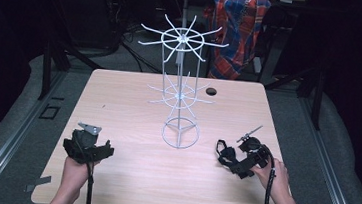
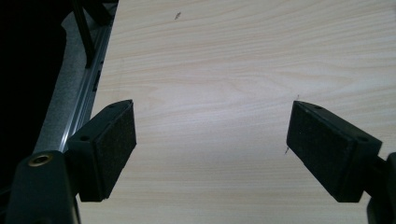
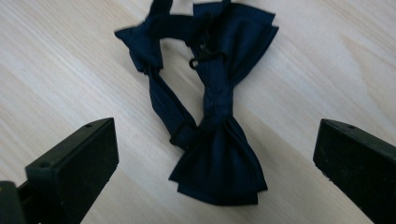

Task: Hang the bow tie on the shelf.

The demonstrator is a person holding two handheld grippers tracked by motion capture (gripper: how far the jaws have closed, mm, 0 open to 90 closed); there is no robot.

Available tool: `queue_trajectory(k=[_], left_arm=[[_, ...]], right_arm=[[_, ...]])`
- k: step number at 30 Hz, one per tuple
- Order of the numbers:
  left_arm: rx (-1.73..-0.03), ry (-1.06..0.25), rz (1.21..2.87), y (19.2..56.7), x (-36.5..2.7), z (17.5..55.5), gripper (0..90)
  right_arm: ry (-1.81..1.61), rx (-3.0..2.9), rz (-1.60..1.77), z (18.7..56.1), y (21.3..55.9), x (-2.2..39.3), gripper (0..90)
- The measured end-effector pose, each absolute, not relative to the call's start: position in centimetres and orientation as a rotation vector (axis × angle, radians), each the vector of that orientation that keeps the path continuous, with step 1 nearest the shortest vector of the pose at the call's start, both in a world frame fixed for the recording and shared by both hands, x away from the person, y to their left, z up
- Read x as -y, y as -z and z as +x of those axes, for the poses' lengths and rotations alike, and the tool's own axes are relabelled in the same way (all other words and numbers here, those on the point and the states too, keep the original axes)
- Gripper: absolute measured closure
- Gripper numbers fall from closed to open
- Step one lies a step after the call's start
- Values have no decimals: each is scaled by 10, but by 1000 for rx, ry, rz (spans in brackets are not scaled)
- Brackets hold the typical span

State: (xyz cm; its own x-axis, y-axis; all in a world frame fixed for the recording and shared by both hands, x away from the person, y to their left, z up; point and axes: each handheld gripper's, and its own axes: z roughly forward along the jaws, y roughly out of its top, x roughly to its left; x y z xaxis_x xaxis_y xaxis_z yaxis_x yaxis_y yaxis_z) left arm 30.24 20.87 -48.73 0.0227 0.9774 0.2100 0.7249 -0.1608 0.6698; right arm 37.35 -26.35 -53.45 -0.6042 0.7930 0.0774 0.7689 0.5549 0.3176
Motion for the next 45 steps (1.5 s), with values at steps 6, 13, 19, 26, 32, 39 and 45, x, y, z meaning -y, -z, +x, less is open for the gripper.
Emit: queue_trajectory(k=[6,13,19,26,32,39,45], left_arm=[[-1731,-918,1935,488,-208,303,163],[-1730,-919,1940,488,-208,303,163],[-1726,-917,1946,488,-207,302,162],[-1723,-916,1946,488,-207,303,163],[-1723,-913,1947,488,-207,303,162],[-1723,-917,1947,488,-206,303,162],[-1721,-914,1947,488,-206,303,162]], right_arm=[[-494,-2718,1344,377,532,260,0],[-520,-2704,1358,378,535,256,38],[-462,-2697,1351,377,537,253,226],[-384,-2725,1337,377,542,250,448],[-361,-2709,1340,376,545,248,605],[-355,-2685,1314,374,544,249,718],[-393,-2660,1322,373,541,250,729]])
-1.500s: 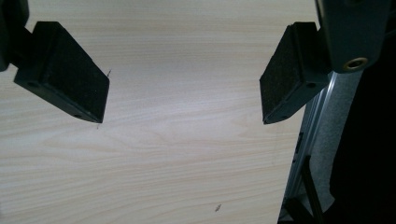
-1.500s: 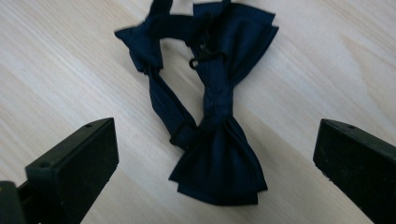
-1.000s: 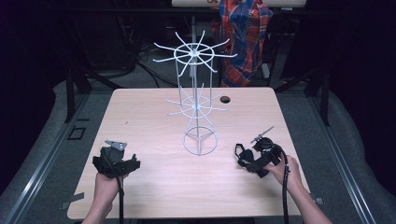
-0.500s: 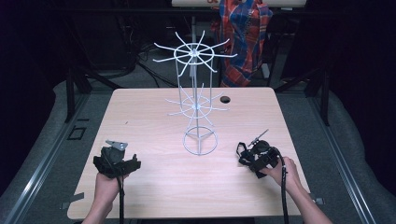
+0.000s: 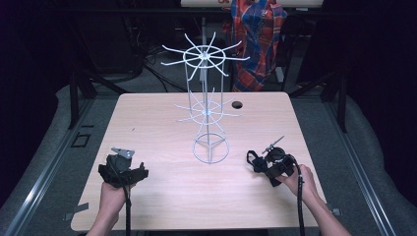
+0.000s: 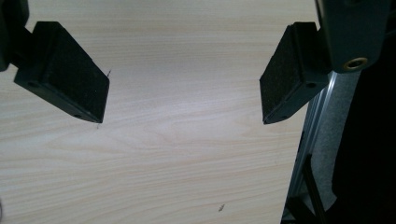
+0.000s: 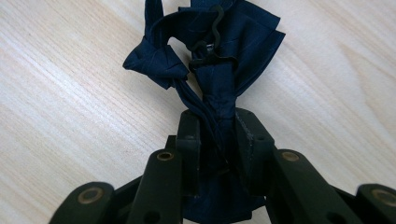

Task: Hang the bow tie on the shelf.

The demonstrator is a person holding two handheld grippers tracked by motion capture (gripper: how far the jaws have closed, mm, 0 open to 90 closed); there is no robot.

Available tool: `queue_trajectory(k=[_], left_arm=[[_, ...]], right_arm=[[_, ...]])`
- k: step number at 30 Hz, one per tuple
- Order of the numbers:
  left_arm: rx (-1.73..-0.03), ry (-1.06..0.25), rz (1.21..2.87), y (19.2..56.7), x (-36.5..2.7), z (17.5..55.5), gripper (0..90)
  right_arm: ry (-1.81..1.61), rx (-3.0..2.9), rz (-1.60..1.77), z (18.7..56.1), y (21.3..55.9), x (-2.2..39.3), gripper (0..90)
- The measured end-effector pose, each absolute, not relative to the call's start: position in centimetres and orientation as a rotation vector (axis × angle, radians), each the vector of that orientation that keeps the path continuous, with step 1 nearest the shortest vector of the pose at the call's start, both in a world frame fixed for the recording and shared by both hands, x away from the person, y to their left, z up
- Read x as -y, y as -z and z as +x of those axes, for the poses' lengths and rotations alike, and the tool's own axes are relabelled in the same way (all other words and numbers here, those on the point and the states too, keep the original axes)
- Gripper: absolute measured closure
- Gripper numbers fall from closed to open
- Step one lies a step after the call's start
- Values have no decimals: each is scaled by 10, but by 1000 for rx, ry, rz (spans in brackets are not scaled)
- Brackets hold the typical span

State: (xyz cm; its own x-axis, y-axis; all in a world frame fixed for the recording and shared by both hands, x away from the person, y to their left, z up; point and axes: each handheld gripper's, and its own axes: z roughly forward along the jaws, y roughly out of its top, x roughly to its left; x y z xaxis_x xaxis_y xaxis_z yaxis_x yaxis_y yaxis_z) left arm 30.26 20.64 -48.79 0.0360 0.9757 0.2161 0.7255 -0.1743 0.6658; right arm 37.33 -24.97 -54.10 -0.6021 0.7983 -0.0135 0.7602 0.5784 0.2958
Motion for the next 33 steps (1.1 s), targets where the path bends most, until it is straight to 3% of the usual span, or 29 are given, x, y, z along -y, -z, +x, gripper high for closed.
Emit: queue_trajectory(k=[33], left_arm=[[-1716,-916,1950,488,-206,302,163]], right_arm=[[-588,-2574,1317,370,514,260,731]])
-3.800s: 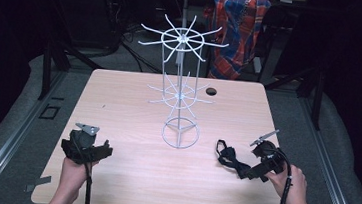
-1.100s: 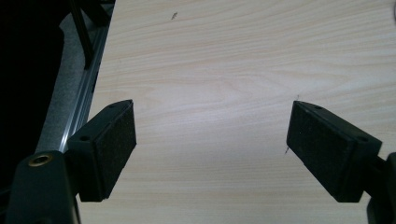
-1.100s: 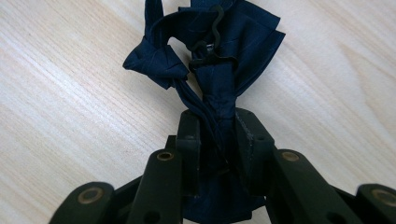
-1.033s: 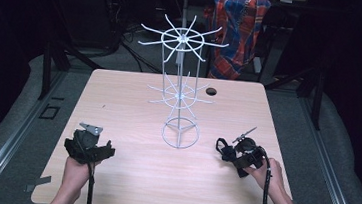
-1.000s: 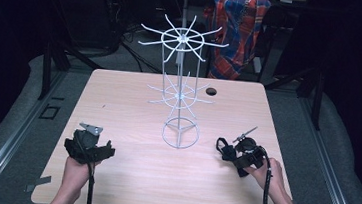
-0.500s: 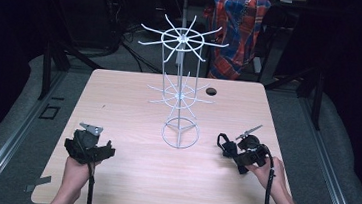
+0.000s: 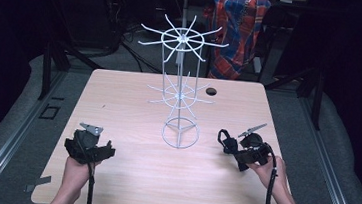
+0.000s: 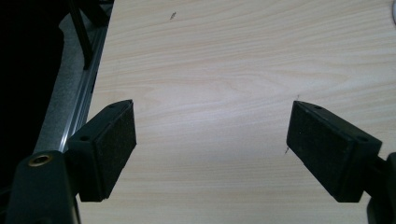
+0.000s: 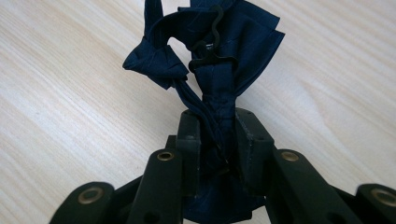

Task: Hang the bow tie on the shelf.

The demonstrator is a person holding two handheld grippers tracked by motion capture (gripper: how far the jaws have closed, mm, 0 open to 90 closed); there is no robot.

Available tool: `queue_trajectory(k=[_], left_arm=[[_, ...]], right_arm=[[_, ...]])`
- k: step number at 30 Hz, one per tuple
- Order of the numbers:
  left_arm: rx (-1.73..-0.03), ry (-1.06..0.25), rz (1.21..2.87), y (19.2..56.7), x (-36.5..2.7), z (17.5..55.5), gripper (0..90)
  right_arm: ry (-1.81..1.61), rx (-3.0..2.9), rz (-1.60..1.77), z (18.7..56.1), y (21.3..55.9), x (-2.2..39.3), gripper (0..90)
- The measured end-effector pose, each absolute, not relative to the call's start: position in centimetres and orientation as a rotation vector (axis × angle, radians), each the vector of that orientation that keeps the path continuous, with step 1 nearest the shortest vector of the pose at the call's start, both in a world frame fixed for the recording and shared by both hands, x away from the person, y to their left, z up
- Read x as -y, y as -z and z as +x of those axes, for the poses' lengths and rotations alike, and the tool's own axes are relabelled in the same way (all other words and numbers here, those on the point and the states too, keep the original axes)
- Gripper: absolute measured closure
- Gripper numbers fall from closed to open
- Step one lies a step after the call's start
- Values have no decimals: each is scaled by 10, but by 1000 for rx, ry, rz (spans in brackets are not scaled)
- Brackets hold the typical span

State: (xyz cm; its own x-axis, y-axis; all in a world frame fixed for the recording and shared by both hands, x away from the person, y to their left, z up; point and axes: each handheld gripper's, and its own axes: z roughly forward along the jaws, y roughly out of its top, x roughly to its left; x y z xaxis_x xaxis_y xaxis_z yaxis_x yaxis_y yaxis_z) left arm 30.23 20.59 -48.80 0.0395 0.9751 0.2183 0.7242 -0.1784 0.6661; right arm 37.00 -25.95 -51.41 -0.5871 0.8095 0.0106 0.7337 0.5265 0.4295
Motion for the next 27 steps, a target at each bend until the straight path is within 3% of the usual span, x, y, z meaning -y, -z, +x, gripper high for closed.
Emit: queue_trajectory(k=[27], left_arm=[[-1714,-915,1954,488,-205,302,162]], right_arm=[[-727,-2488,1247,363,498,260,733]])
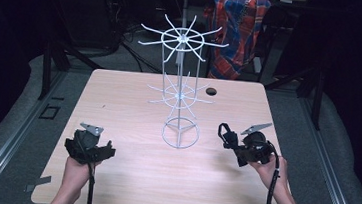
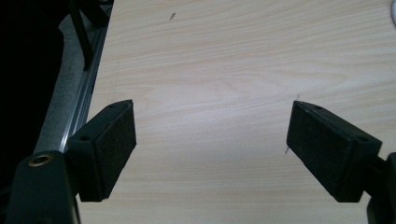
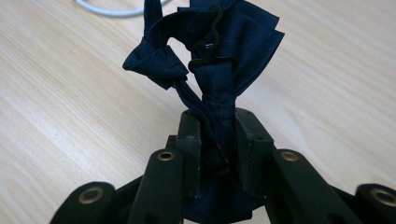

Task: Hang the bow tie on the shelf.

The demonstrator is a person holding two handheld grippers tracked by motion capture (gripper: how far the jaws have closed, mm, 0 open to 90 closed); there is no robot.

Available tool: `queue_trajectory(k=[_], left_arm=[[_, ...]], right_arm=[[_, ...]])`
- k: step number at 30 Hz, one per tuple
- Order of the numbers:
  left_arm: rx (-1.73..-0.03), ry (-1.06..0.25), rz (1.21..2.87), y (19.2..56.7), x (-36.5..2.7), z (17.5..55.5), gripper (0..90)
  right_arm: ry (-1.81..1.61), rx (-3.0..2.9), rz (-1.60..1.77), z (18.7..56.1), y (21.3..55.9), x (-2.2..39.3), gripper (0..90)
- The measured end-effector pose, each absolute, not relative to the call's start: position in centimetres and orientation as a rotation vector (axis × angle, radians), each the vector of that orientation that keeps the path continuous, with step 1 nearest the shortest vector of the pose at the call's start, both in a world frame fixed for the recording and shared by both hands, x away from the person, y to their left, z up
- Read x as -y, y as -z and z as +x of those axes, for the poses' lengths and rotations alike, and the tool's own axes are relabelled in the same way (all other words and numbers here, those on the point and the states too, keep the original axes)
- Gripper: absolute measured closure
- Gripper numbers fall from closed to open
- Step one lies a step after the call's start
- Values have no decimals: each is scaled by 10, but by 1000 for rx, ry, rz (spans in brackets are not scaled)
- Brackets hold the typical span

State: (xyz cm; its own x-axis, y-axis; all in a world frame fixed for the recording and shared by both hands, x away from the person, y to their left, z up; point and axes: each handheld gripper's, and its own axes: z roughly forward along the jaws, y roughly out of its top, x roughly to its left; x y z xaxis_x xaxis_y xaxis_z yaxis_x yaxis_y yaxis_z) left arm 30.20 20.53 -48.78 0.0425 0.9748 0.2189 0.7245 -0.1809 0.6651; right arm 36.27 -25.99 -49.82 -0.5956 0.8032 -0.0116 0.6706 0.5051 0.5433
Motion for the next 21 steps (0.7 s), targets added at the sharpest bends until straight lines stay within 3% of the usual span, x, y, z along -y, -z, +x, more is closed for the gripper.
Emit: queue_trajectory(k=[21], left_arm=[[-1707,-910,1951,488,-206,302,163]], right_arm=[[-752,-2459,1189,359,491,255,736]])
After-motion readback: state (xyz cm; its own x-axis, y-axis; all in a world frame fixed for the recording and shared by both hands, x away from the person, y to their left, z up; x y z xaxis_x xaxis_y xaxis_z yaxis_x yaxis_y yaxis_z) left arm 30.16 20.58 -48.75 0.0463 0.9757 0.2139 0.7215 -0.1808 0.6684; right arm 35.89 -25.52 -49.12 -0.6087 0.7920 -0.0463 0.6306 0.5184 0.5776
